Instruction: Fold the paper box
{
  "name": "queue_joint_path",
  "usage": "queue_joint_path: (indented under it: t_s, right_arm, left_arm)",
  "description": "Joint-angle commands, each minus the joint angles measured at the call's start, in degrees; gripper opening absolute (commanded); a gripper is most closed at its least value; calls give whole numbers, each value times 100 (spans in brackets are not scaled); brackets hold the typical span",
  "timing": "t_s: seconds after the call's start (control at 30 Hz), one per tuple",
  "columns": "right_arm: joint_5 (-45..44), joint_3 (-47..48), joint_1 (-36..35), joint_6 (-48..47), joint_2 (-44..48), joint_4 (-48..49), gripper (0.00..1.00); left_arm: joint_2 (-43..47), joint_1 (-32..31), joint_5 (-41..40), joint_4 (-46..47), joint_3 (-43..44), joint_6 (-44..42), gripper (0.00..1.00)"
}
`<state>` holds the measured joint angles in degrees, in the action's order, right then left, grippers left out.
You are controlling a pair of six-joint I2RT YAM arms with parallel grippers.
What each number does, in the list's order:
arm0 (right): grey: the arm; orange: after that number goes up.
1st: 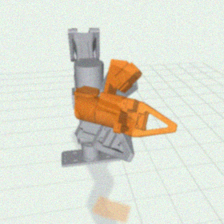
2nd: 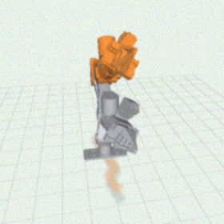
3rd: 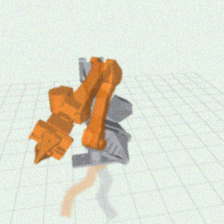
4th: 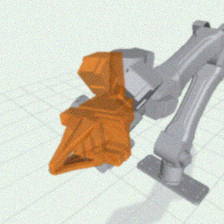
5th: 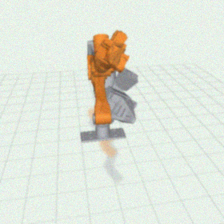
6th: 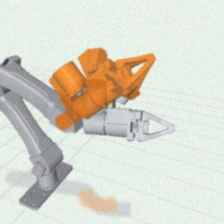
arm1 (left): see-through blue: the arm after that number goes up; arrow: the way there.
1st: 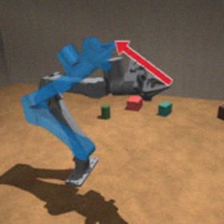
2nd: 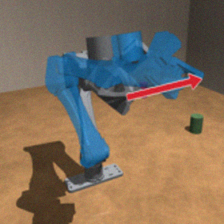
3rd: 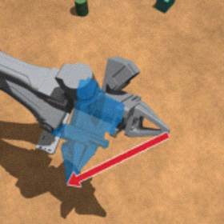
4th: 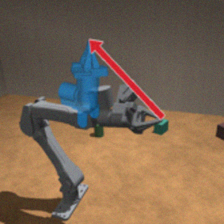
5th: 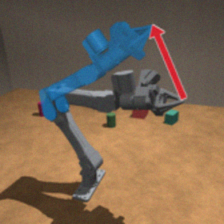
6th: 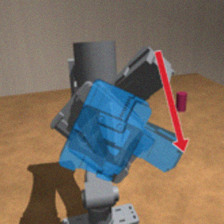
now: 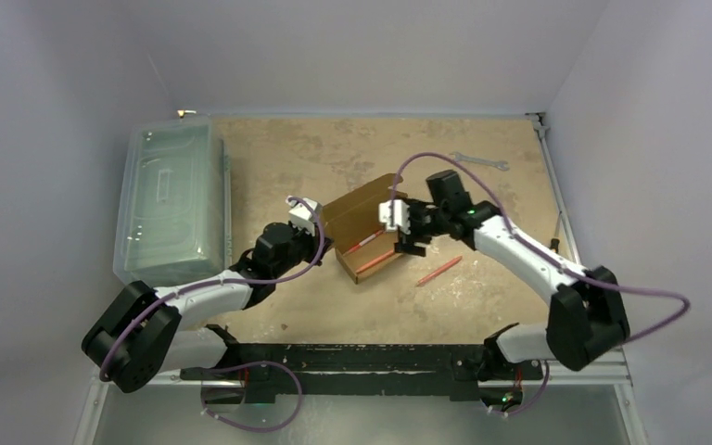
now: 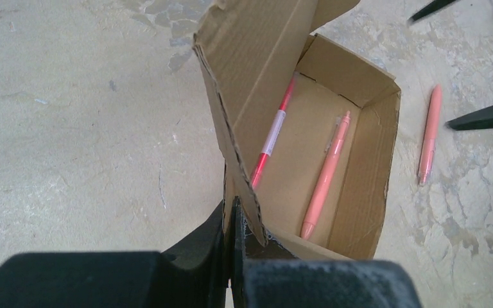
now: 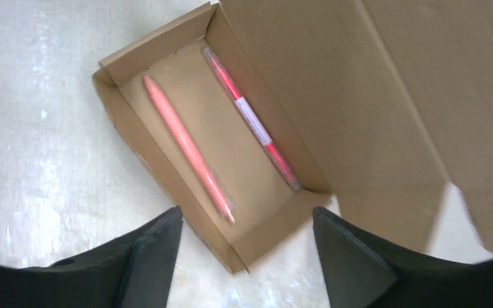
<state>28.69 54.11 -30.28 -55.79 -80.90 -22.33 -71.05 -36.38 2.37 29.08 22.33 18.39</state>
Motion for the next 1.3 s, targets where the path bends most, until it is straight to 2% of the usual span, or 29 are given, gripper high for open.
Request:
queue_joint_path:
  t_s: [0.0, 0.03, 0.1, 0.27, 0.37, 0.5, 0.7, 0.97, 1.27]
  right_arm:
    - [1674, 121, 966, -1363, 999, -1492, 86]
    - [1903, -29, 1174, -2054, 1171, -1829, 95]
    - [2029, -468, 1469, -3520, 1465, -2326, 99]
    - [1345, -735, 1636, -4747, 1260, -2667, 99]
    - [839, -787, 1678, -4920, 899, -2736, 89]
    - [603, -822, 1695, -4993, 452, -2696, 76]
    - [131, -774, 1693, -4745, -297, -2495, 55]
    - [-207, -854, 1684, -4375, -577, -2149, 36]
    - [-252, -551, 1691, -4278, -857, -2591, 0]
  left_arm:
    - [-42, 37, 114, 9, 145, -23, 0]
    - [-22, 42, 105, -12, 146, -32, 0]
    - [-1, 35, 101, -61, 163, -37, 0]
    - [1, 37, 205, -315, 290, -100, 0]
    - [65, 39, 228, -372, 272, -120, 0]
    - [174, 39, 241, -475, 259, -150, 0]
    - [243, 35, 334, -365, 137, -99, 0]
    - [211, 43, 427, -196, 83, -33, 0]
    - [120, 41, 611, -71, 105, 24, 0]
